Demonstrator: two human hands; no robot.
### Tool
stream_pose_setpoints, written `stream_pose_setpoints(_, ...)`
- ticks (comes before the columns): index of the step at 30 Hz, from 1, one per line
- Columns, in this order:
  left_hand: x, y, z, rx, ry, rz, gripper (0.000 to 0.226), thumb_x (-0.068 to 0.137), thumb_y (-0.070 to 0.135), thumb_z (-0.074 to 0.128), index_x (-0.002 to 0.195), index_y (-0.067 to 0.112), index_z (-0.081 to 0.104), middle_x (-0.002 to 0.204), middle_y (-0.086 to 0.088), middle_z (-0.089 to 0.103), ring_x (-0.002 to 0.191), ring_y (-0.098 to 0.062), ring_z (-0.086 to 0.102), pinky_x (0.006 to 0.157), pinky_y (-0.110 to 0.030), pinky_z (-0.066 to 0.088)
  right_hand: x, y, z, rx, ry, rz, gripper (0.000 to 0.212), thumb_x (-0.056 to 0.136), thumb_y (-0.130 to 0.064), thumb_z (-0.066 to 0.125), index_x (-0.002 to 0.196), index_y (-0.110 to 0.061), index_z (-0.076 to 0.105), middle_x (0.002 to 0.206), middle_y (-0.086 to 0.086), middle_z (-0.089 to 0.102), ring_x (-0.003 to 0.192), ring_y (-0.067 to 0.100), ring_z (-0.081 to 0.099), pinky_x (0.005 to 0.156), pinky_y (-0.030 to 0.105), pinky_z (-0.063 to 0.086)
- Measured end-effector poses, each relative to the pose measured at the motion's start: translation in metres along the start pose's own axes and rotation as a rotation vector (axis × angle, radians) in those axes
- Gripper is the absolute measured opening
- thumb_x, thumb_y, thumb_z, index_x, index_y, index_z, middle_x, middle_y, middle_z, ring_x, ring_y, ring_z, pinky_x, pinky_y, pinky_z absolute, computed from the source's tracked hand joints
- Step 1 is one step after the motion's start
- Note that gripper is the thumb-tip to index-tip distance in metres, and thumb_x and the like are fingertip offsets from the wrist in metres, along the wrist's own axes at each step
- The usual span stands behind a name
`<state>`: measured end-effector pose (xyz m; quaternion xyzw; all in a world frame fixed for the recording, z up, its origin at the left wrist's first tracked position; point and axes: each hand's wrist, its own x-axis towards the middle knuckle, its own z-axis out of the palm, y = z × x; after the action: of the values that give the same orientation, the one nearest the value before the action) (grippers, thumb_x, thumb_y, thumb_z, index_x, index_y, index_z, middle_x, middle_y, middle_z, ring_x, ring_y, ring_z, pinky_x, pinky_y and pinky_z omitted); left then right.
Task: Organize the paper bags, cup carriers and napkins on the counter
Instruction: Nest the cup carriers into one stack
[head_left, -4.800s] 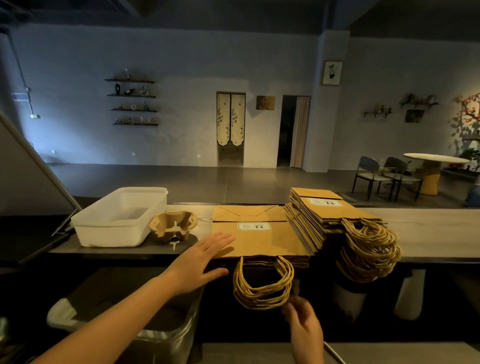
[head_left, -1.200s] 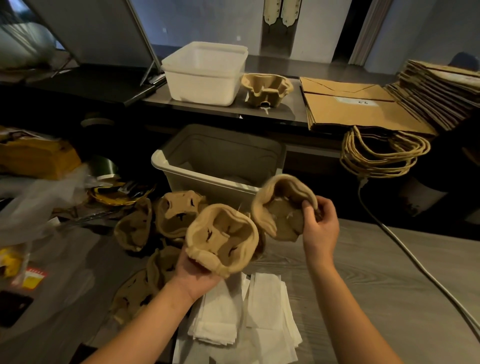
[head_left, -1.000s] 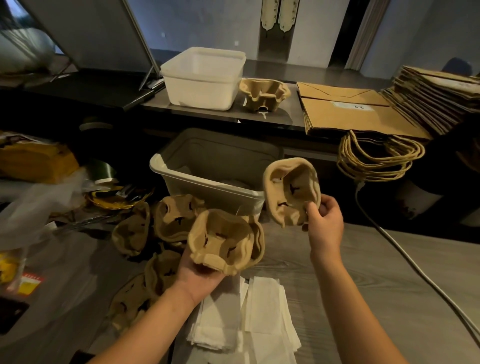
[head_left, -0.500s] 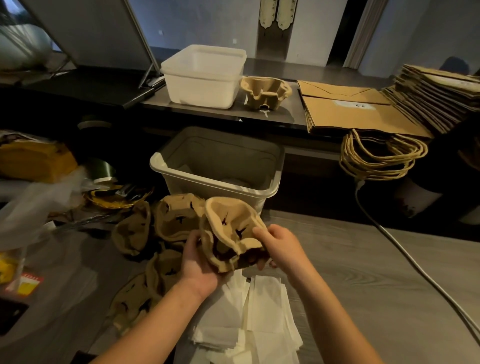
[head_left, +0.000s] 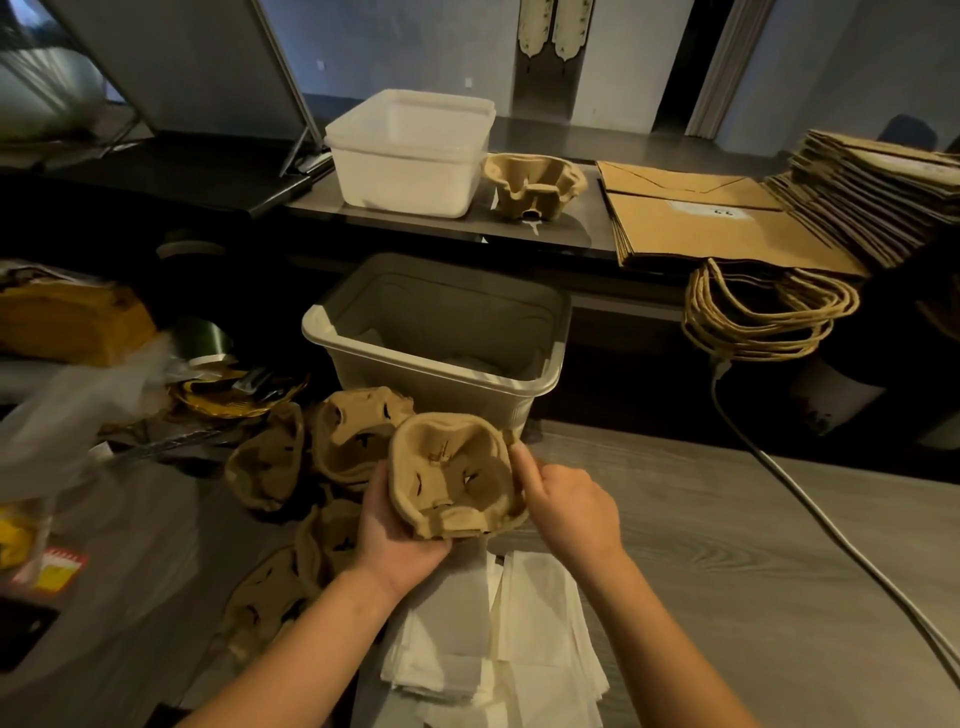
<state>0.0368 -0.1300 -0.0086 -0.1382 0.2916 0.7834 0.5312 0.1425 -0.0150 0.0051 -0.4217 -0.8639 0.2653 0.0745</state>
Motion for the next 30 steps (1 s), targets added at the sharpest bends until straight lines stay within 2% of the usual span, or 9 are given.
stream_pose_setpoints(2,-0.001,0.002,-0.003,-0.043,0.012,-0.02,0.067,0.05,0.047,0.077,0.111,0.02,0.065,0.114,-0.018,0.062,0.106,-0.038,0.051,0.074,-0.048,0.051,0.006,0.011,0.003,0.072,0.115,0.046,0.049,0.097,-0.053,0.025,0.085,-0.023,0.06,0.071,-0.005,0.06,0.065,0.01,0.056,0.061,0.028,0.047)
stream_pose_setpoints(4,-0.001,0.002,-0.006,-0.052,0.018,-0.024,0.069,0.052,0.048,0.073,0.114,0.021,0.061,0.117,-0.018,0.058,0.106,-0.039,0.05,0.072,-0.05,0.051,0.016,0.024,0.01,-0.014,0.149,0.053,0.039,0.095,-0.054,0.033,0.11,-0.026,0.056,0.098,-0.004,0.063,0.083,0.012,0.059,0.064,0.028,0.047)
stream_pose_setpoints(7,0.0,0.001,-0.009,-0.051,-0.02,-0.037,0.098,0.01,0.036,0.093,0.102,0.015,0.067,0.102,-0.022,0.066,0.101,-0.04,0.053,0.059,-0.054,0.055,0.029,0.032,0.024,0.006,0.008,0.132,0.045,0.09,-0.057,0.047,0.121,-0.024,0.048,0.119,-0.005,0.053,0.101,0.015,0.057,0.072,0.028,0.046)
stream_pose_setpoints(17,0.003,0.004,-0.021,-0.029,-0.056,-0.015,0.108,0.015,0.035,0.094,0.117,0.018,0.063,0.121,-0.02,0.06,0.113,-0.041,0.05,0.077,-0.057,0.052,0.039,0.029,0.045,0.101,0.206,0.066,0.024,0.089,-0.037,0.059,0.102,-0.018,0.053,0.095,-0.005,0.06,0.082,0.015,0.059,0.062,0.029,0.048)
stream_pose_setpoints(22,0.004,0.004,-0.026,-0.036,-0.096,-0.023,0.108,0.02,0.037,0.094,0.121,0.018,0.061,0.124,-0.021,0.058,0.113,-0.041,0.051,0.077,-0.058,0.052,0.033,0.027,0.036,0.578,0.094,0.063,0.017,0.085,-0.017,0.065,0.085,-0.024,0.049,0.089,-0.004,0.056,0.086,0.016,0.056,0.065,0.021,0.049)
stream_pose_setpoints(24,0.004,0.005,-0.027,-0.03,-0.13,-0.029,0.098,0.022,0.037,0.094,0.114,0.015,0.067,0.122,-0.021,0.061,0.107,-0.04,0.056,0.076,-0.055,0.053,0.026,0.026,0.031,0.625,0.087,-0.024,0.02,0.085,-0.016,0.066,0.083,-0.027,0.049,0.089,-0.005,0.057,0.089,0.017,0.057,0.074,0.03,0.054)
stream_pose_setpoints(26,0.003,0.005,-0.026,-0.014,-0.165,-0.03,0.088,0.022,0.037,0.094,0.104,0.013,0.073,0.116,-0.02,0.064,0.099,-0.039,0.062,0.07,-0.052,0.055,0.017,0.025,0.025,0.484,0.173,-0.181,0.018,0.083,-0.018,0.067,0.086,-0.026,0.051,0.088,-0.011,0.057,0.086,0.011,0.057,0.071,0.028,0.053)
stream_pose_setpoints(28,0.003,0.004,-0.025,-0.031,-0.156,-0.033,0.092,0.015,0.035,0.094,0.101,0.012,0.073,0.108,-0.021,0.067,0.1,-0.04,0.059,0.063,-0.052,0.055,0.01,0.021,0.015,0.314,0.383,-0.379,0.012,0.083,-0.021,0.064,0.091,-0.024,0.055,0.087,-0.01,0.058,0.08,0.004,0.053,0.066,0.016,0.046)
stream_pose_setpoints(30,0.002,0.004,-0.023,-0.045,-0.115,-0.018,0.095,0.005,0.031,0.093,0.096,0.013,0.072,0.094,-0.022,0.071,0.098,-0.04,0.056,0.057,-0.054,0.054,0.009,0.017,0.005,0.182,0.64,-0.582,0.016,0.083,-0.024,0.058,0.098,-0.021,0.055,0.09,-0.002,0.063,0.084,0.005,0.052,0.07,0.016,0.044)
